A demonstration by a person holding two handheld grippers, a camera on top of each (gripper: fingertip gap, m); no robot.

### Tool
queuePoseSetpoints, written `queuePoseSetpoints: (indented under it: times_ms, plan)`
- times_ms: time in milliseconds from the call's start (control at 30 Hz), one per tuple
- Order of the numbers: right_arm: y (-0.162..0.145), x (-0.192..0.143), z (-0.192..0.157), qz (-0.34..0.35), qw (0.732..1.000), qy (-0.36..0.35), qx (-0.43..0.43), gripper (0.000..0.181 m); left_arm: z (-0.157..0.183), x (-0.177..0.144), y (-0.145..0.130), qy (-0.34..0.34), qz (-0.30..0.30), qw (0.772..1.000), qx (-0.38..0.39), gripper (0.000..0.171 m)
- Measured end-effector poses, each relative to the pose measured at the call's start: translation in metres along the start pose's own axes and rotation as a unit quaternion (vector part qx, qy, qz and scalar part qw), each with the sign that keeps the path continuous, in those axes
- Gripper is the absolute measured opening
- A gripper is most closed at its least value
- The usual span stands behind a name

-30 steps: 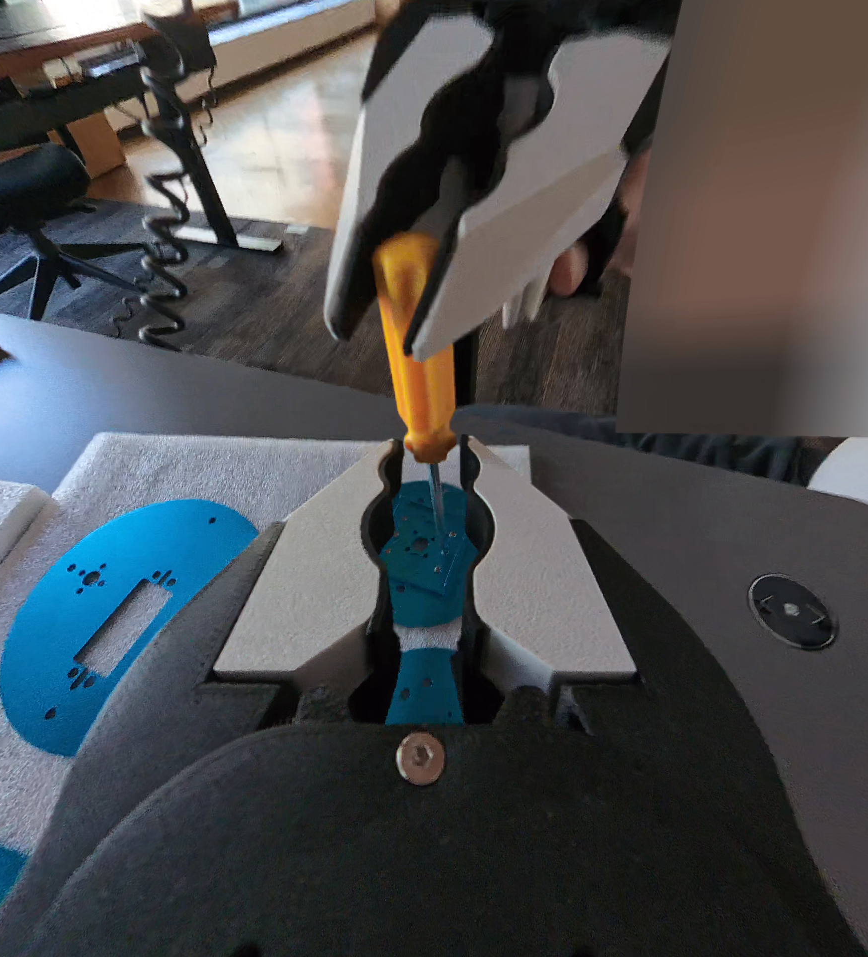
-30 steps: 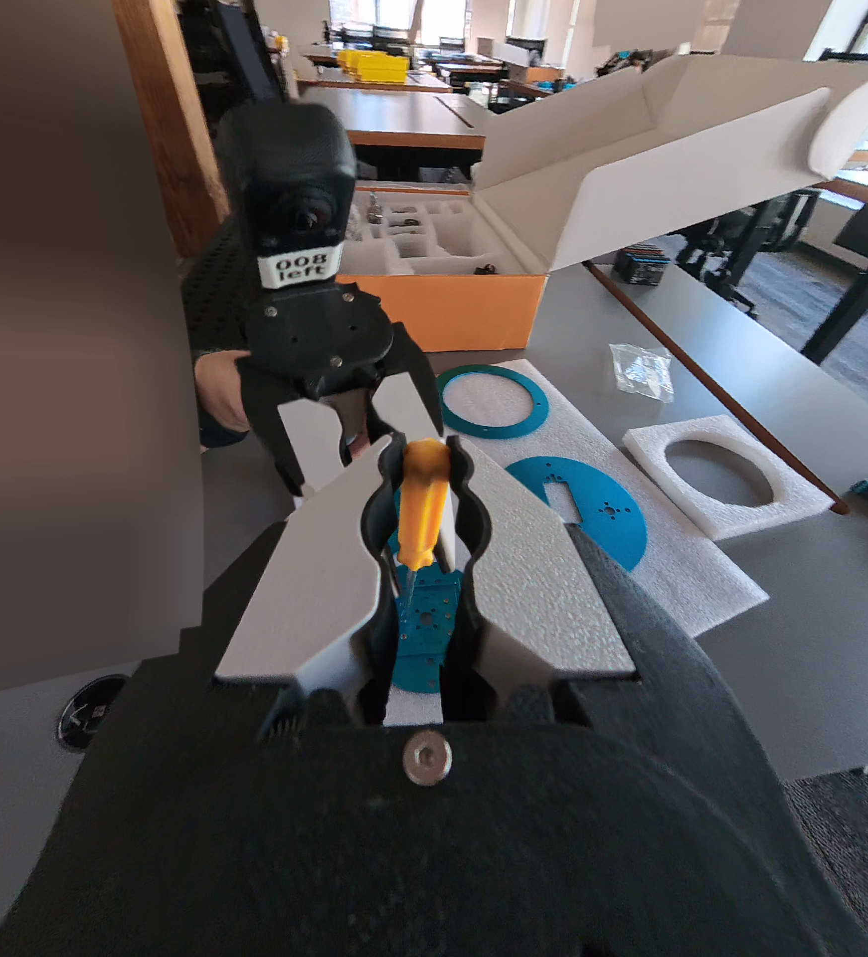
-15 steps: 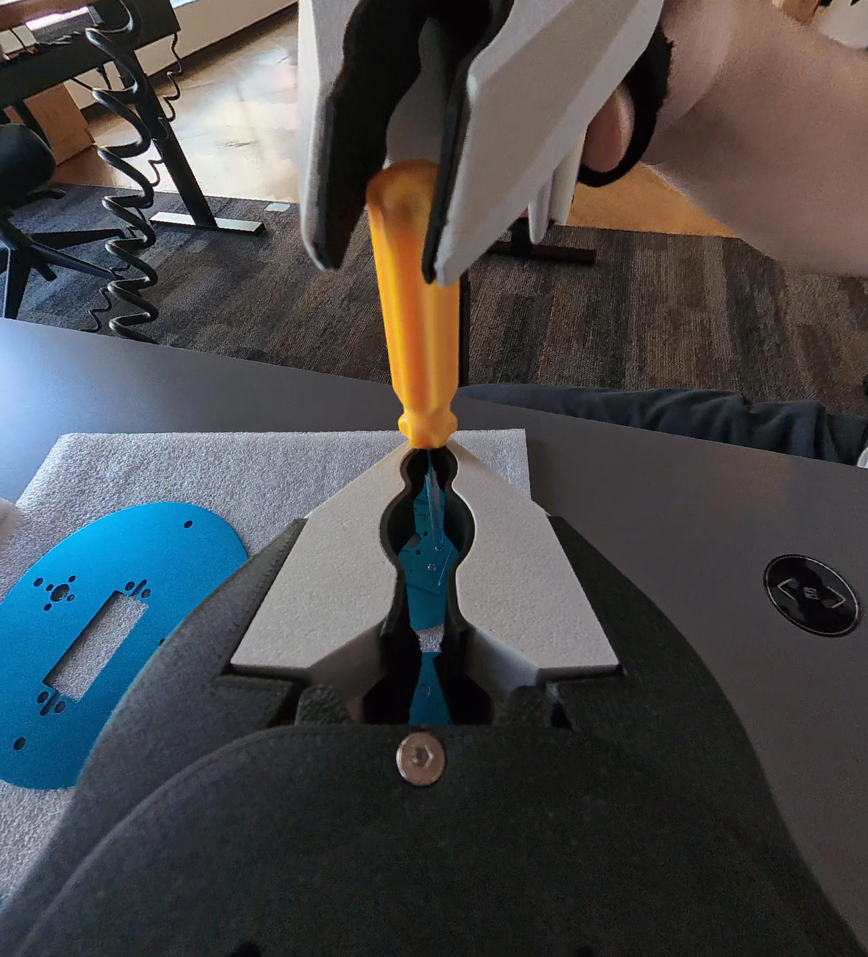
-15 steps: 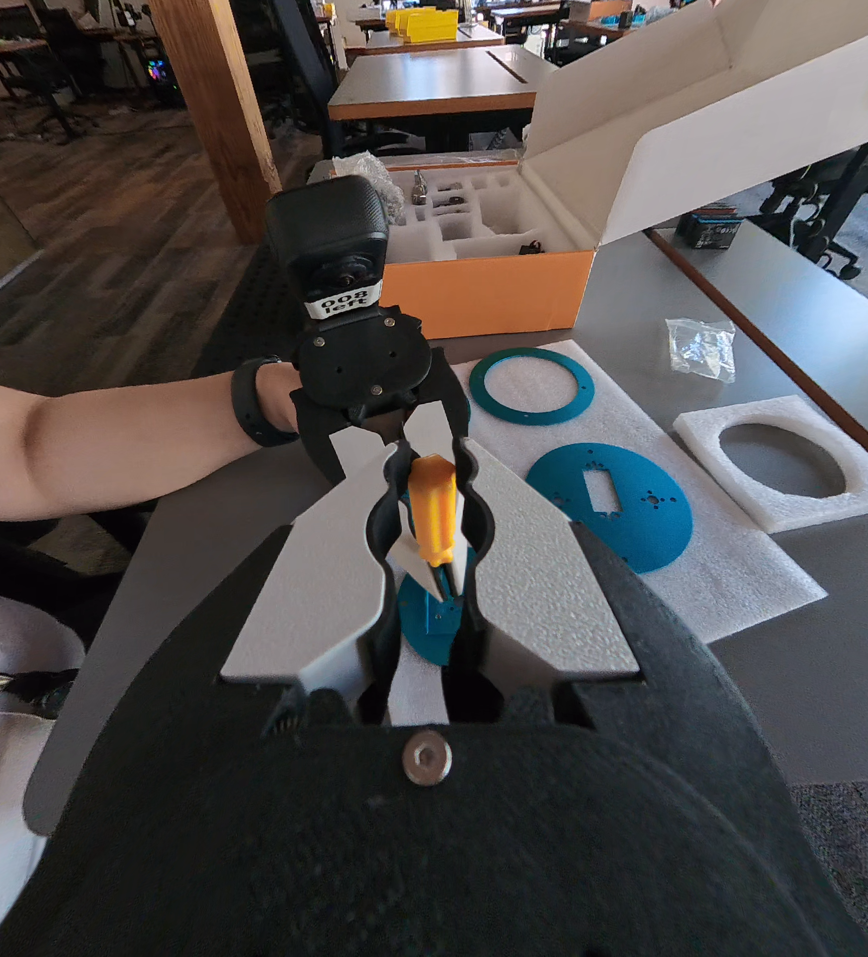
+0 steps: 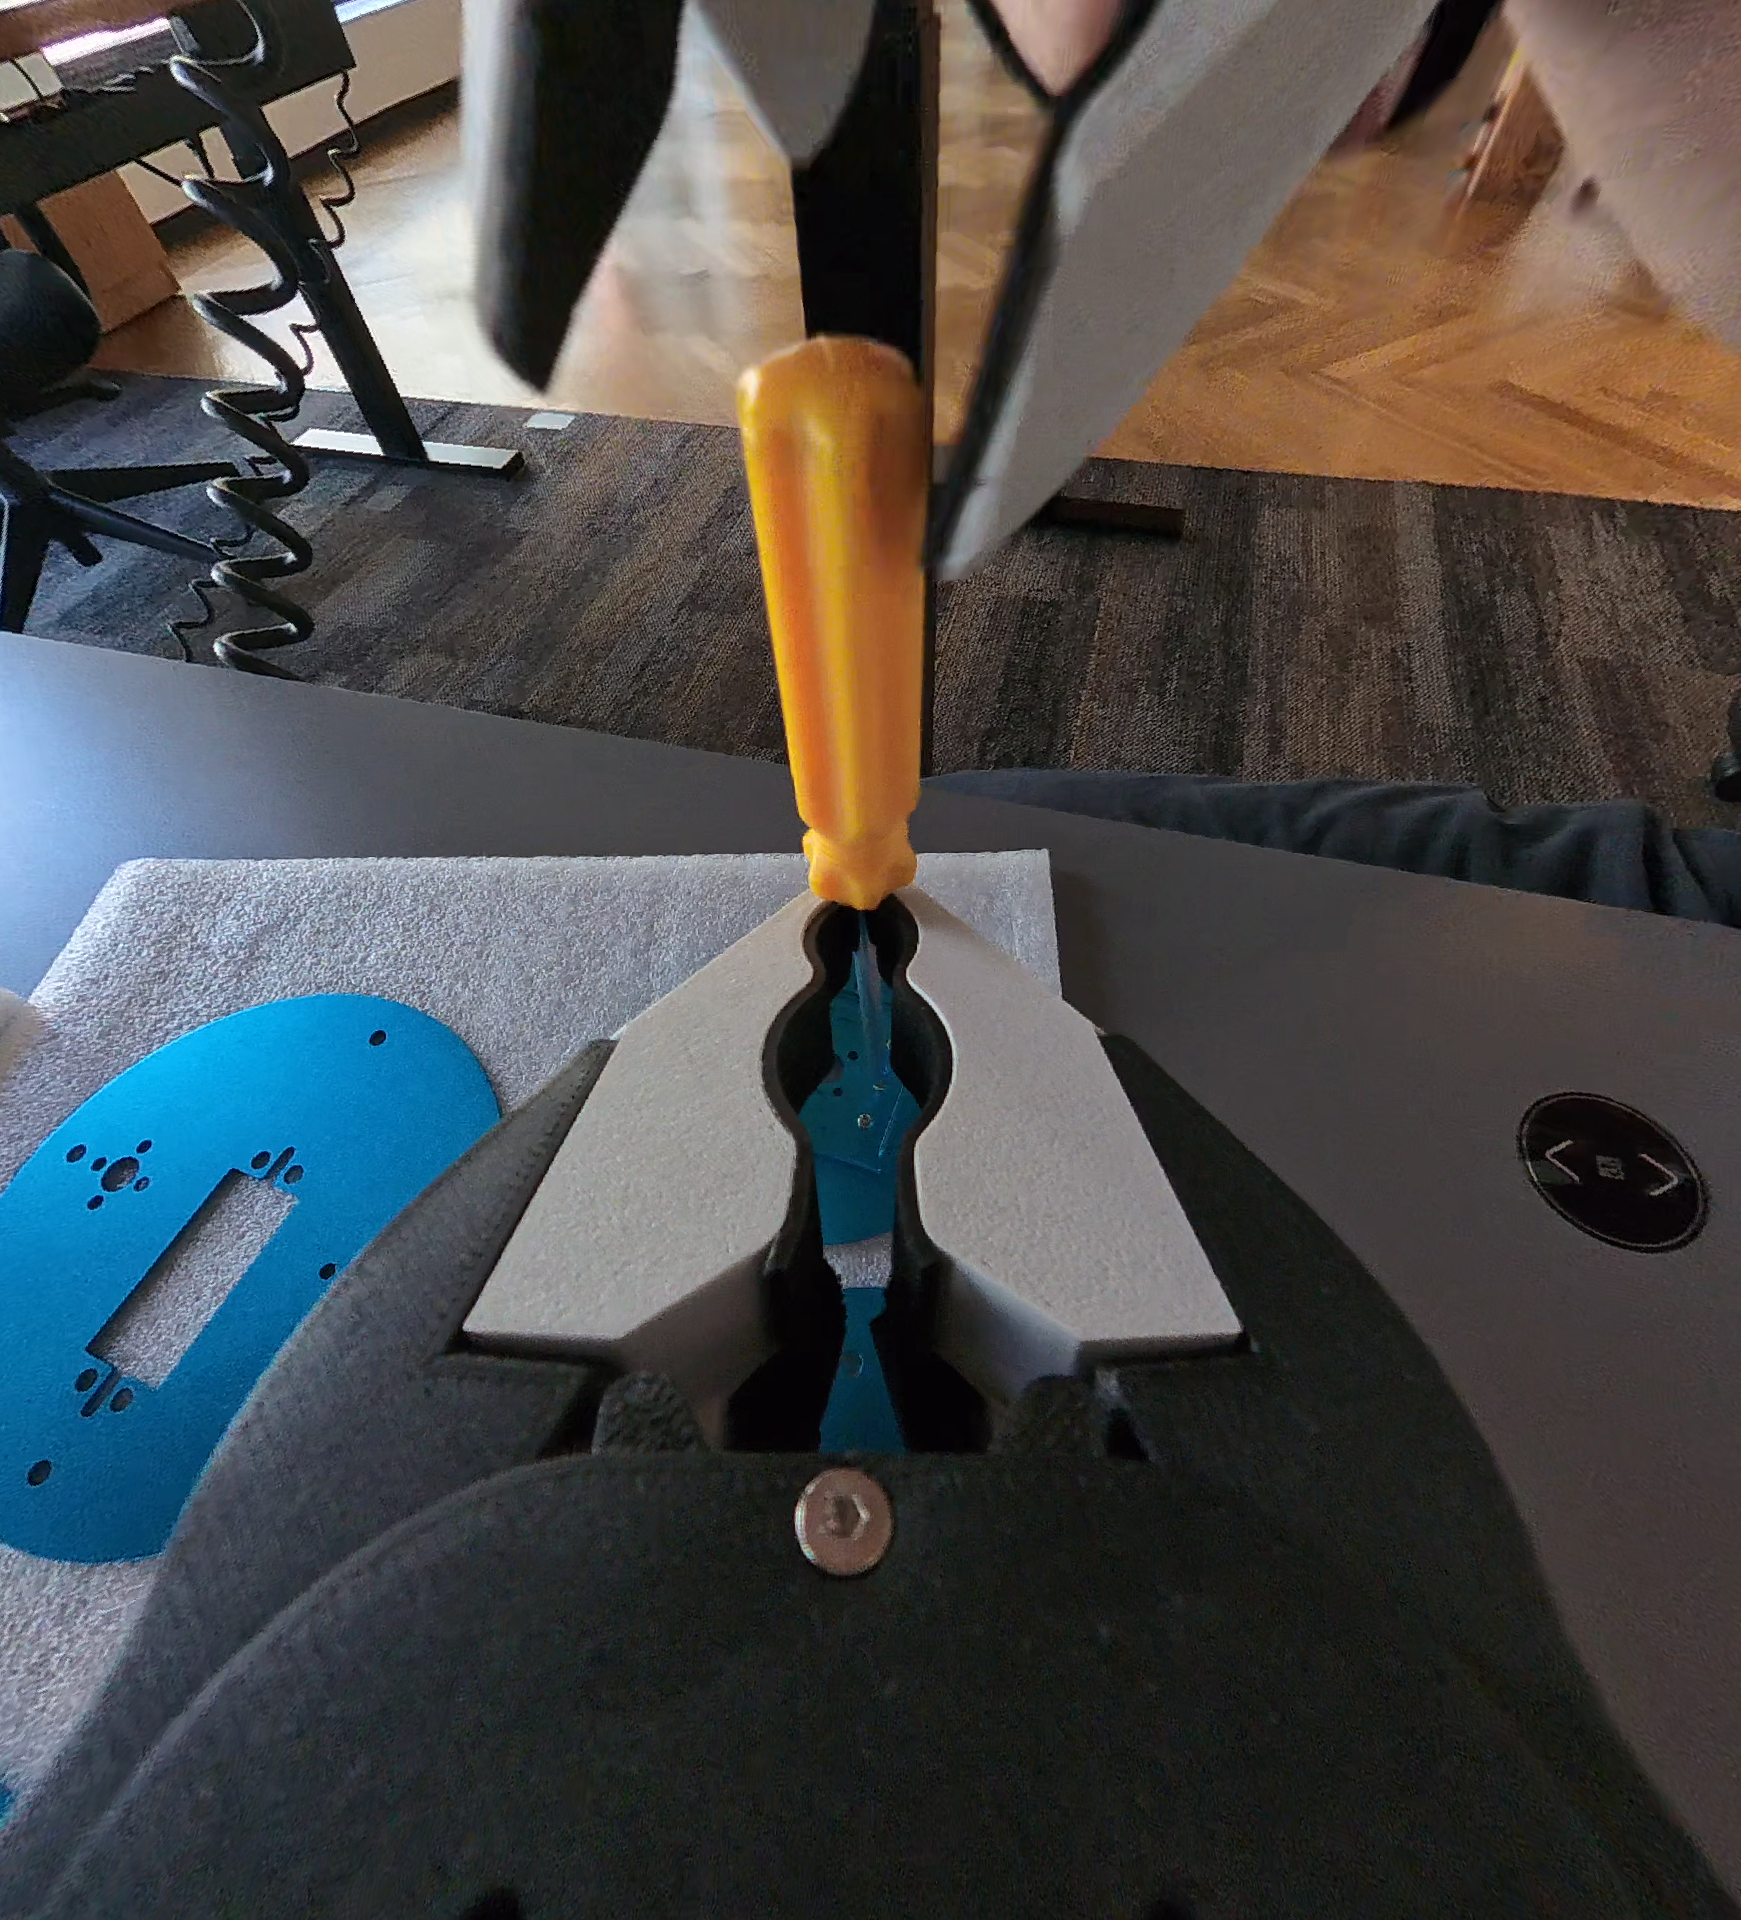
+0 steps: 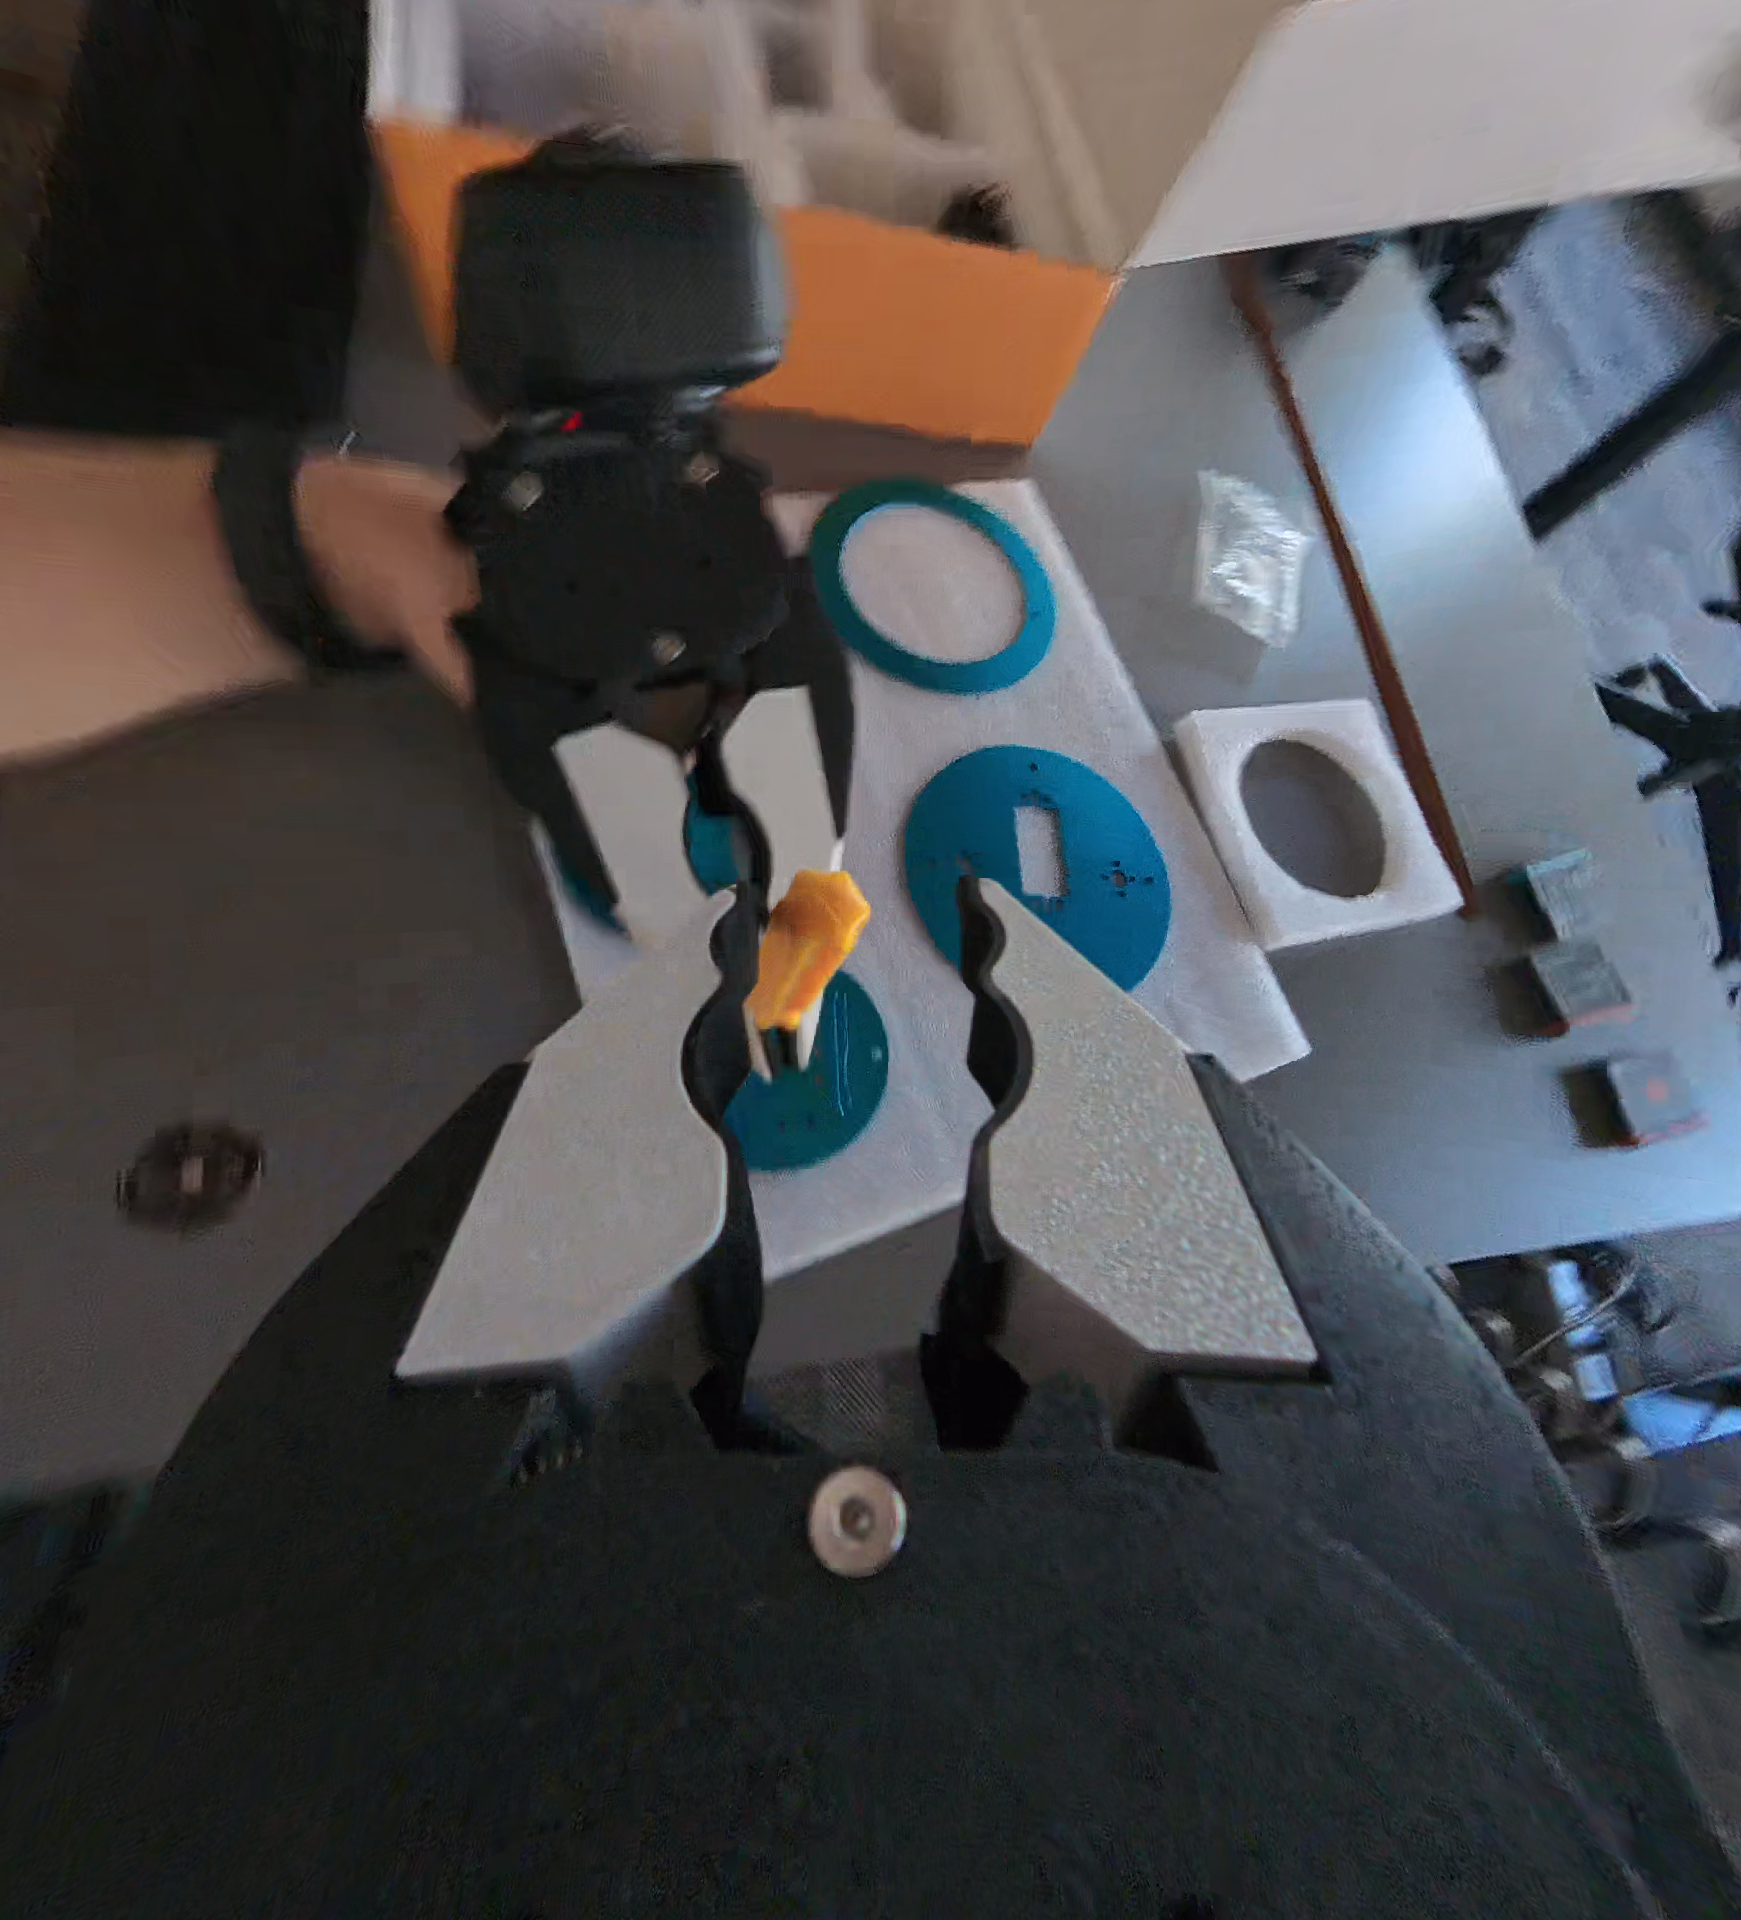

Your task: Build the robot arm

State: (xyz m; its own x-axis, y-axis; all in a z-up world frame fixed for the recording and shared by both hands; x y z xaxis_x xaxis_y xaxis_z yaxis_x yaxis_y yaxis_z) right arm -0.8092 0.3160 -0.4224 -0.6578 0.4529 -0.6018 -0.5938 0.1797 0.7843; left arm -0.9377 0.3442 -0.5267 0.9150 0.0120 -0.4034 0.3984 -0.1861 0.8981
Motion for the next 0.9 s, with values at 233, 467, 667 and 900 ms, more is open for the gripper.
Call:
queuePoseSetpoints:
  times_ms: [233, 467, 667, 900]
  plan:
    - [0.036, 0.005, -0.007, -0.182, 0.954, 0.076, -0.228, 0.029, -0.001, -0.001, 0.000, -0.005, 0.002, 1.000, -0.001, 0.002]
    - [0.048, 0.014, -0.007, -0.269, 0.924, 0.080, -0.261, 0.023, -0.001, 0.000, -0.001, -0.012, 0.010, 1.000, -0.003, 0.002]
    - [0.051, 0.015, -0.010, -0.291, 0.907, 0.086, -0.290, 0.024, -0.001, 0.001, 0.000, -0.013, 0.006, 1.000, 0.003, 0.002]
    - [0.050, 0.020, -0.004, -0.313, 0.928, 0.080, -0.183, 0.017, -0.002, 0.001, -0.001, -0.011, 0.009, 1.000, -0.004, 0.002]
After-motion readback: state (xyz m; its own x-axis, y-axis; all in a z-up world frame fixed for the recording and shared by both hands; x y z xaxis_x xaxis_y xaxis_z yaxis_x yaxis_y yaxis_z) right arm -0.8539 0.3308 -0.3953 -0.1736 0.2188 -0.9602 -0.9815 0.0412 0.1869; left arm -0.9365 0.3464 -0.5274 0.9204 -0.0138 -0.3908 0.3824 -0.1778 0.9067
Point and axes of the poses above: each gripper's, where its closed fingertips meet, x out along the fingers, y out of its top, z = x × y across the jaws, the point moved 10 cm from there along -x, back along the fingers, and after that the axes turned 8 degrees about x, right-handed, at the moved point
